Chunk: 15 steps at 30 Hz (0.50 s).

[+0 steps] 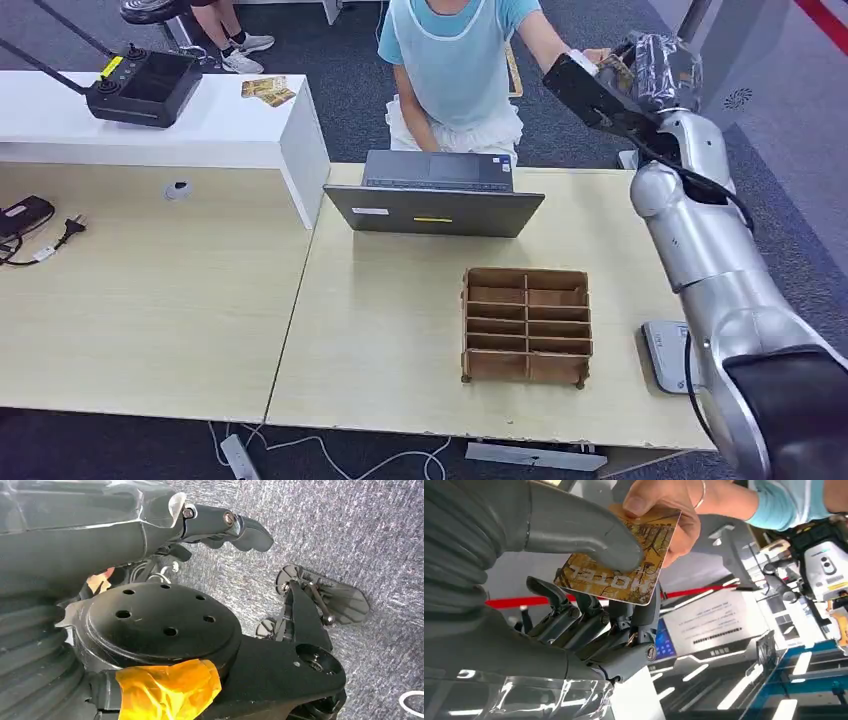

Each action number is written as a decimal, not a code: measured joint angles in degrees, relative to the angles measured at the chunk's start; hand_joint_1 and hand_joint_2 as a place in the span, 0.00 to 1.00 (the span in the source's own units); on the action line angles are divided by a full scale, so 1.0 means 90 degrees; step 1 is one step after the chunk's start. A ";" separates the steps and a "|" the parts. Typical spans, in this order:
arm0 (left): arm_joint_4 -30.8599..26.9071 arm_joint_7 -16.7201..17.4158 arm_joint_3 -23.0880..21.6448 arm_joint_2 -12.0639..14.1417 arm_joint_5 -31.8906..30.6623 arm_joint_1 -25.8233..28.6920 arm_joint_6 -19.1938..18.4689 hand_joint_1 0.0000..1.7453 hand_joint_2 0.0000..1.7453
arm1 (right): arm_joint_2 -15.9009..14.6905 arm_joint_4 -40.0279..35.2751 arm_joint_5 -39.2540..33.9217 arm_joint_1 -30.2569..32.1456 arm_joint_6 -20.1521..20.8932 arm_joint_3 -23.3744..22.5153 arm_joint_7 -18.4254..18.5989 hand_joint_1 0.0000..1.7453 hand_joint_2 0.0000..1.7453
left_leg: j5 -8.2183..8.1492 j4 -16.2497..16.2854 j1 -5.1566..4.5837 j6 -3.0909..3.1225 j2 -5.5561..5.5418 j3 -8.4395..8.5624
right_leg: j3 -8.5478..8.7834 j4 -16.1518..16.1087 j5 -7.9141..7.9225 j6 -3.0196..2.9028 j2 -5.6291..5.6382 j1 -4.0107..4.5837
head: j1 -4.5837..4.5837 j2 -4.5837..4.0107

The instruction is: Pass the card to the sensor for recognition and then transmit it.

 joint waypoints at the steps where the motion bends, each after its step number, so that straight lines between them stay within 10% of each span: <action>1: 0.0000 0.0000 0.0000 0.0000 0.0000 0.0000 0.0000 0.00 1.00 | 0.0000 0.0000 0.0000 0.0000 0.0000 0.0000 0.0000 1.00 1.00 | 0.0000 0.0000 0.0000 0.0000 0.0000 0.0000 | 0.0000 0.0000 0.0000 0.0000 0.0000 0.0000 | 0.0000 0.0000; 15: 0.0000 -0.0041 0.0124 0.0010 0.0151 0.0026 0.0070 0.00 1.00 | -0.0153 -0.0527 -0.2936 0.0098 0.1474 -0.0964 -0.0428 1.00 1.00 | 0.0000 0.0001 0.0000 0.0000 -0.0001 -0.0001 | 0.0000 0.0000 0.0000 0.0000 -0.0001 0.0000 | 0.0000 0.0000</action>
